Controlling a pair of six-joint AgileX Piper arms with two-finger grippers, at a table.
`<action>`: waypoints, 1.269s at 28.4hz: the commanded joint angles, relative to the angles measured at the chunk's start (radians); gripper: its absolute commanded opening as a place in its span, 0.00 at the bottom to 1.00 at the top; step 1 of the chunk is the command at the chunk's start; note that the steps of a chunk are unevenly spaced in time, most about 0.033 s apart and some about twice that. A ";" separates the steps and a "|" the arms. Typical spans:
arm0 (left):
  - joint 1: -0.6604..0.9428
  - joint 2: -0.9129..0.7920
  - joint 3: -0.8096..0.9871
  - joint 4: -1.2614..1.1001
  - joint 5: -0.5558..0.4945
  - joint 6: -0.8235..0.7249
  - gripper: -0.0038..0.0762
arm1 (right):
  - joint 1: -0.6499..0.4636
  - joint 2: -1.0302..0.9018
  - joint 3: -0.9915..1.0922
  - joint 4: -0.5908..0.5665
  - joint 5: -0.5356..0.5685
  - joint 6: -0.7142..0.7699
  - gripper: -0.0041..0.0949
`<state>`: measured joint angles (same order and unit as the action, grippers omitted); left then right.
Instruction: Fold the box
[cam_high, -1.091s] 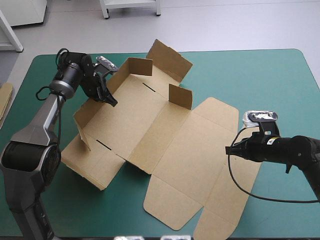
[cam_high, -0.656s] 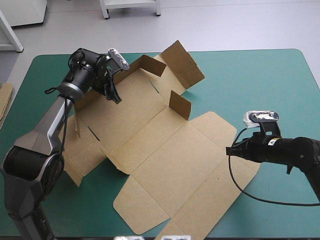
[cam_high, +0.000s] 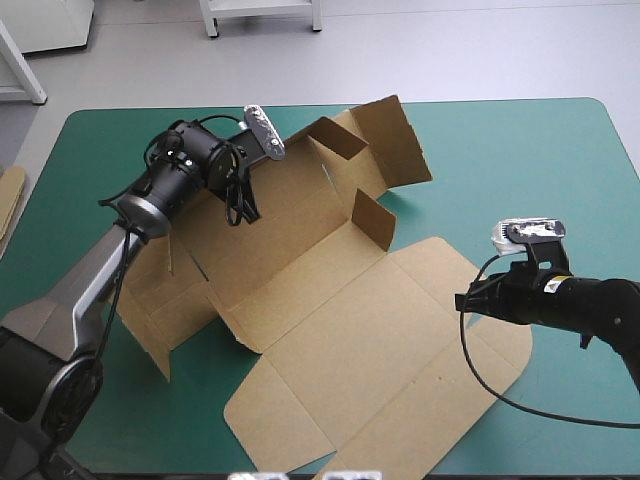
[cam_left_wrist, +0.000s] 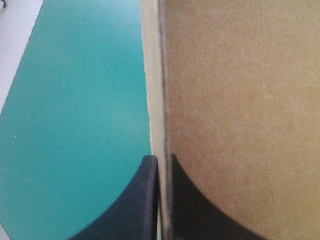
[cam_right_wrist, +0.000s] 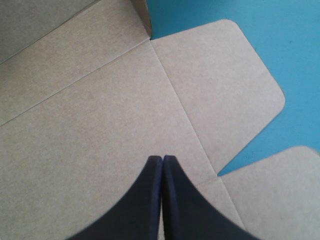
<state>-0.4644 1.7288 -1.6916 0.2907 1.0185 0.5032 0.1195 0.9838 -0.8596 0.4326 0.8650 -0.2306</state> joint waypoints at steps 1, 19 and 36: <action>-0.068 -0.089 0.075 0.111 -0.096 -0.081 0.04 | 0.004 -0.038 -0.037 0.025 -0.029 -0.004 0.03; -0.128 -0.190 0.242 0.441 -0.298 -0.244 0.04 | 0.041 -0.142 -0.037 -0.025 -0.032 0.041 0.03; -0.274 -0.323 0.490 0.505 -0.392 -0.282 0.04 | 0.041 -0.142 -0.037 -0.019 -0.047 0.058 0.03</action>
<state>-0.7159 1.4613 -1.2173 0.8098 0.6531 0.2387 0.1614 0.8514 -0.8615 0.3902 0.8729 -0.1711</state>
